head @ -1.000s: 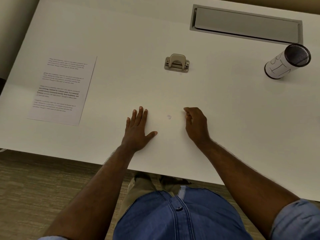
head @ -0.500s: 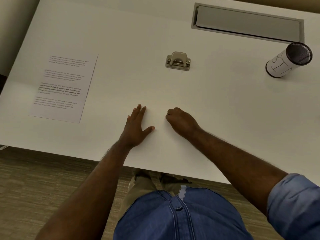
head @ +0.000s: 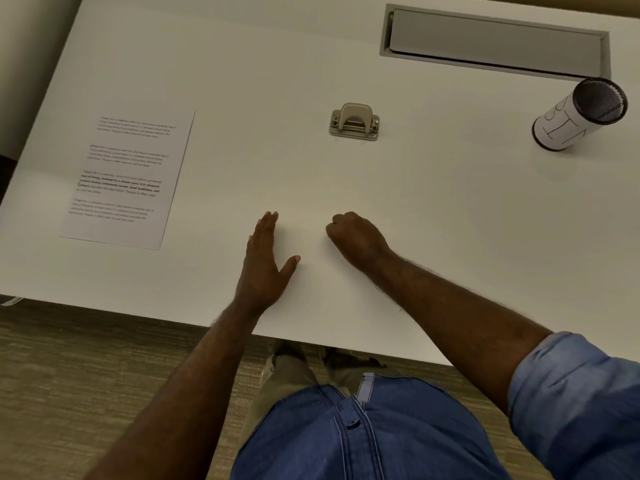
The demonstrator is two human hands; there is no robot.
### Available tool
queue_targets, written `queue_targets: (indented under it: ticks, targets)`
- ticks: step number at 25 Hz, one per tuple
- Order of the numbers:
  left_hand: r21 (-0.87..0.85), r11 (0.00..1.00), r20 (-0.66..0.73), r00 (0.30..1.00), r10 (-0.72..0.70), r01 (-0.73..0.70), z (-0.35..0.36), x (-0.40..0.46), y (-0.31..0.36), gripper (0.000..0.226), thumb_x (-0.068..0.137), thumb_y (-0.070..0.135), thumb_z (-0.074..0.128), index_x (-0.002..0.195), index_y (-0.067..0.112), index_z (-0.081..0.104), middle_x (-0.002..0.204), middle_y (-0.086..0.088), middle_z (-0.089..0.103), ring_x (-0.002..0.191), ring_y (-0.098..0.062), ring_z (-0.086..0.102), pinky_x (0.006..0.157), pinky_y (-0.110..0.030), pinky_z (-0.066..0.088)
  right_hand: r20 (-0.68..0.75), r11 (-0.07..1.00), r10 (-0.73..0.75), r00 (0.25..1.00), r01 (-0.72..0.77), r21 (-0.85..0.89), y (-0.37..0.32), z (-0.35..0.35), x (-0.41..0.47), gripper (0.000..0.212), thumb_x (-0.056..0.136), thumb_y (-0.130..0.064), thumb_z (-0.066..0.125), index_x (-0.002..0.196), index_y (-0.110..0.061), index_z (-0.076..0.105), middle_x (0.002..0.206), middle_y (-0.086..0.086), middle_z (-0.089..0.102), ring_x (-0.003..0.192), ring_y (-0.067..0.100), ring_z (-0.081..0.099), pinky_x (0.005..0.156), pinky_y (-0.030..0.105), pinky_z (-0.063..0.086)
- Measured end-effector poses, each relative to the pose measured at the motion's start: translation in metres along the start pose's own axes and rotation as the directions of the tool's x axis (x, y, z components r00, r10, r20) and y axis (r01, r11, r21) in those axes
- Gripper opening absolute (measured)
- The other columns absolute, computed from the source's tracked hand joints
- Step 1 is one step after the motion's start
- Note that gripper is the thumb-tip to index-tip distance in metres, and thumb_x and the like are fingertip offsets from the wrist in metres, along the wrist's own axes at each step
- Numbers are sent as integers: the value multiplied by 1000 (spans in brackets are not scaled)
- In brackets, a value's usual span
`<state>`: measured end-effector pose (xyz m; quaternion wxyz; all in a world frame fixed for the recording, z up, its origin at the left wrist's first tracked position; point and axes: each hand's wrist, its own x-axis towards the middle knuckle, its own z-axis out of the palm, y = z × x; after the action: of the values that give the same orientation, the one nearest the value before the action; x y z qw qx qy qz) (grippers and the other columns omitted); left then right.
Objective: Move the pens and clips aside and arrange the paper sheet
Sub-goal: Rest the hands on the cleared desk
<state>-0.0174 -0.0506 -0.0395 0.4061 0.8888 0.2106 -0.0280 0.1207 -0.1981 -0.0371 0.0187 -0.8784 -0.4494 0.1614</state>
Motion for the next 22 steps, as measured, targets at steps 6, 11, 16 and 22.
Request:
queue_targets:
  ticks: [6,11,16,22]
  targets:
    - [88,991,41,995,93,-96,13,6,10,58,88,26,64,140,16,41,149,-6,40,142,-22,27,115,-46,29,-11,367,671,742,-318,874,26,7,-13,10,63,-8,72,73,-9,75,78,5,75,72,13,67,69,24,53]
    - [152,987,-14,998,58,-55,38,18,21,33,87,30,62,120,23,62,117,3,62,114,-20,51,93,-34,35,324,-325,668,670,-128,937,30,11,-38,10,71,7,69,78,1,71,66,7,69,61,16,63,68,27,56]
    - [82,996,-54,998,-19,24,55,40,37,25,81,32,69,106,27,69,95,7,65,97,-18,55,88,-37,42,407,-539,609,680,-22,842,30,7,-52,14,76,11,64,76,-2,69,71,11,67,65,18,62,61,18,55]
    - [29,999,-69,997,-42,44,59,67,46,19,70,42,76,87,33,75,85,11,70,78,1,51,79,-33,45,417,-567,622,663,15,824,35,7,-64,12,76,9,65,76,-2,69,74,13,66,65,17,63,62,19,55]
